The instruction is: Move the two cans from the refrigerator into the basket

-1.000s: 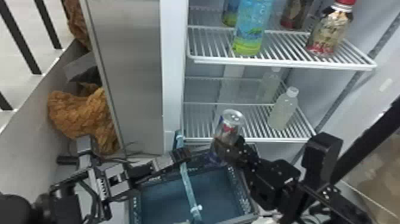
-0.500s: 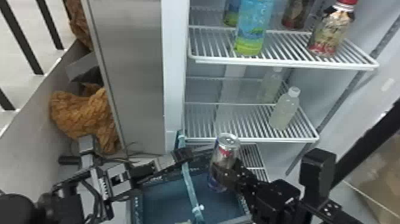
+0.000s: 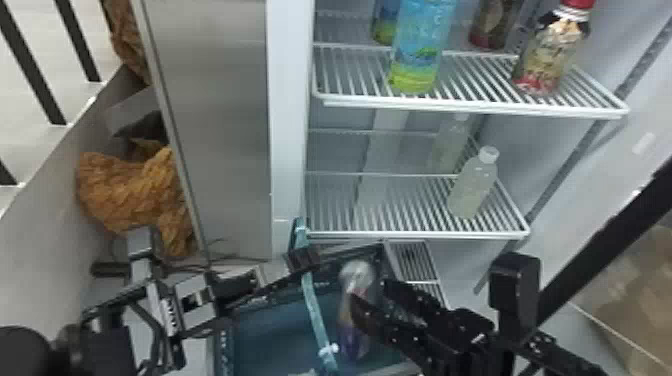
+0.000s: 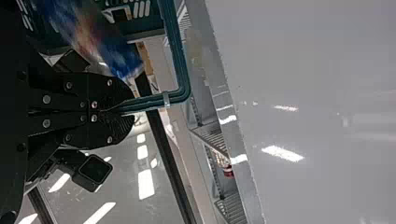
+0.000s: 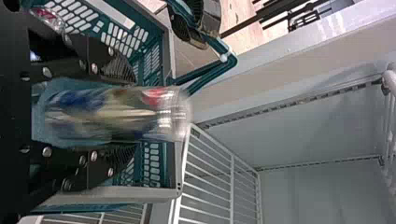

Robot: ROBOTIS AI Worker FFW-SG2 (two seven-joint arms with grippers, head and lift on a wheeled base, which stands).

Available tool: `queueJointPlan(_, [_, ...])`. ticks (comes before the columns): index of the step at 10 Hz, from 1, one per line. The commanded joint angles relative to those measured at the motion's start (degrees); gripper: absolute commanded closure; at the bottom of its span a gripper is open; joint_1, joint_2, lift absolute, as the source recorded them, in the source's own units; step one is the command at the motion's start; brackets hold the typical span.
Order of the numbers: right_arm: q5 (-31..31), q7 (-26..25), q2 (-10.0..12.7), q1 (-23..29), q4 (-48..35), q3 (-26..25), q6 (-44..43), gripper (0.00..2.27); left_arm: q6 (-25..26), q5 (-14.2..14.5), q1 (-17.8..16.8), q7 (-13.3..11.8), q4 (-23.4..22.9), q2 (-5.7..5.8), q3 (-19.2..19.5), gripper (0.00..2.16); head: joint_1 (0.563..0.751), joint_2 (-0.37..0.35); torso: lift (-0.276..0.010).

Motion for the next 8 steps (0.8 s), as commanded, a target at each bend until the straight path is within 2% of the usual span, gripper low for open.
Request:
queueJointPlan(1, [0.1,0.0,0.2,-0.1,0.0,-1.0,-1.2,0.33,-0.1,0.0,0.0,0.0,0.0,-0.02,-0.1,1.21,0.695,-0.145,-0.219])
queueJointPlan(5, [0.1,0.0,1.1,2.2,-0.7,-4.2,-8.9,0.33,-0.1,0.0,0.1,0.0,0.0,-0.02,-0.3,1.21,0.695,-0.178,-0.219])
queueJointPlan(6, [0.1,0.0,1.5,3.6,-0.1,-5.3,-14.0,0.33,-0.1,0.0,0.0,0.0,-0.1,-0.02,-0.3,1.21,0.695,-0.188,-0.219])
queueJointPlan(8, [0.5,0.0,3.1,7.5,-1.7,-8.4,-18.0,0.33,-0.1,-0.1,0.1,0.0,0.0,0.07,-0.2,1.21,0.695,-0.208,-0.219])
